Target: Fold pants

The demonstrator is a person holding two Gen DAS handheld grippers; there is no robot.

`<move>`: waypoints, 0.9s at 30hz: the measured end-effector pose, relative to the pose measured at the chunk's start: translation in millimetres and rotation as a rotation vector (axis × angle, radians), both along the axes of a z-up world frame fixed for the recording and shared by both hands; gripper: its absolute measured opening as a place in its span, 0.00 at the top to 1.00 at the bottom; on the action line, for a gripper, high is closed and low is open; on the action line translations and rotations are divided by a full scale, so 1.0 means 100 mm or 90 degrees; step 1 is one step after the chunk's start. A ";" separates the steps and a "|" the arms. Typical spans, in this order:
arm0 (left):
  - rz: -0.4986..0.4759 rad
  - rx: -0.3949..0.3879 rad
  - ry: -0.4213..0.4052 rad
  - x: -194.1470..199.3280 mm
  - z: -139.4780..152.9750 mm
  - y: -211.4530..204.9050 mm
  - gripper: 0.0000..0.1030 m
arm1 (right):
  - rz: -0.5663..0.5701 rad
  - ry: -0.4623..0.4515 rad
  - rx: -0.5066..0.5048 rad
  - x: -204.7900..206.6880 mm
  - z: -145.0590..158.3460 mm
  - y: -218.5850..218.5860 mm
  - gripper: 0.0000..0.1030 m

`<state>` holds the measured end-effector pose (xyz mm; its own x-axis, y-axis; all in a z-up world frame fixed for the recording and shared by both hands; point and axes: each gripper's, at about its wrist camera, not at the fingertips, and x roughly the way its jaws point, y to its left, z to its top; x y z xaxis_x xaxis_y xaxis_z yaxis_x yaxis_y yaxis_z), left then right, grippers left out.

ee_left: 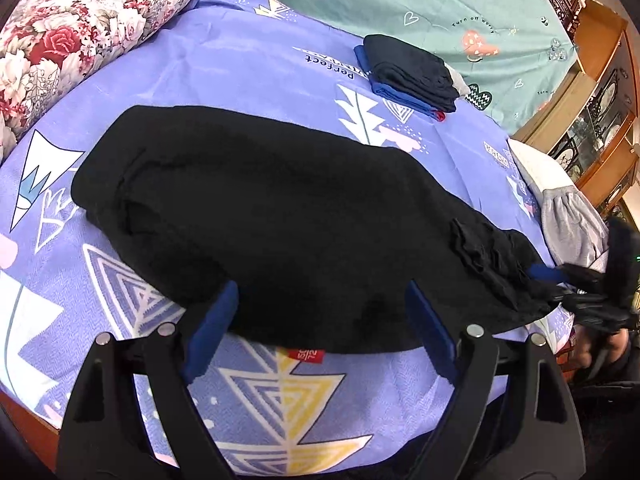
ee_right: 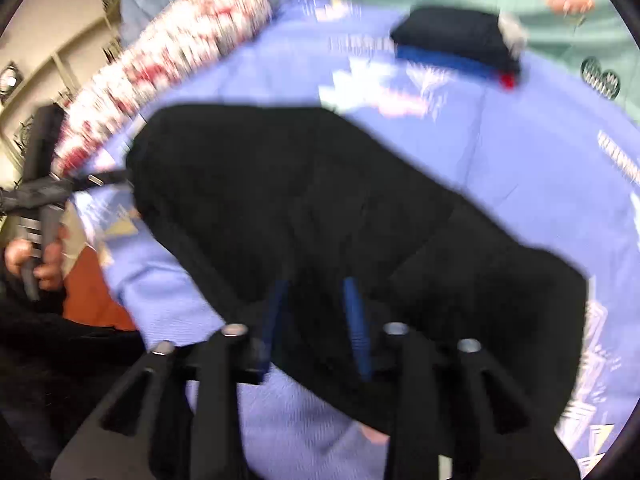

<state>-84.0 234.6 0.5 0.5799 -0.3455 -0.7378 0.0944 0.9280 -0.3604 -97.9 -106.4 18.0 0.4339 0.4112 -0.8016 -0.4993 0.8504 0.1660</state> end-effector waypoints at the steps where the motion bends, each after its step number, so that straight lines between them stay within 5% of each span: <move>1: -0.001 0.001 -0.001 0.01 0.00 -0.01 0.14 | -0.002 -0.009 0.003 0.00 0.07 -0.02 0.61; 5: -0.004 0.006 0.000 0.01 0.00 -0.06 0.12 | -0.040 -0.022 -0.053 0.10 0.08 -0.10 0.61; 12: -0.002 0.009 0.002 0.00 0.02 -0.04 0.12 | -0.058 0.011 -0.209 0.32 -0.50 -0.07 0.61; 13: -0.003 0.009 0.002 0.00 0.02 -0.05 0.12 | -0.064 0.008 -0.208 0.33 -0.50 -0.10 0.62; 15: -0.006 0.008 0.002 0.00 0.02 -0.06 0.12 | -0.079 0.014 -0.209 0.37 -0.47 -0.16 0.90; 22: -0.009 0.000 0.003 0.00 -0.01 -0.04 0.12 | -0.086 -0.007 -0.117 0.39 -0.12 -0.39 0.90; 27: -0.006 0.000 -0.002 -0.03 0.03 -0.04 0.12 | -0.025 -0.052 -0.039 0.46 0.37 -0.09 0.91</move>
<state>-87.2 230.5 3.1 0.5791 -0.3507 -0.7360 0.1041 0.9272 -0.3599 -51.5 -115.6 55.1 0.5135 0.3444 -0.7860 -0.4754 0.8767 0.0737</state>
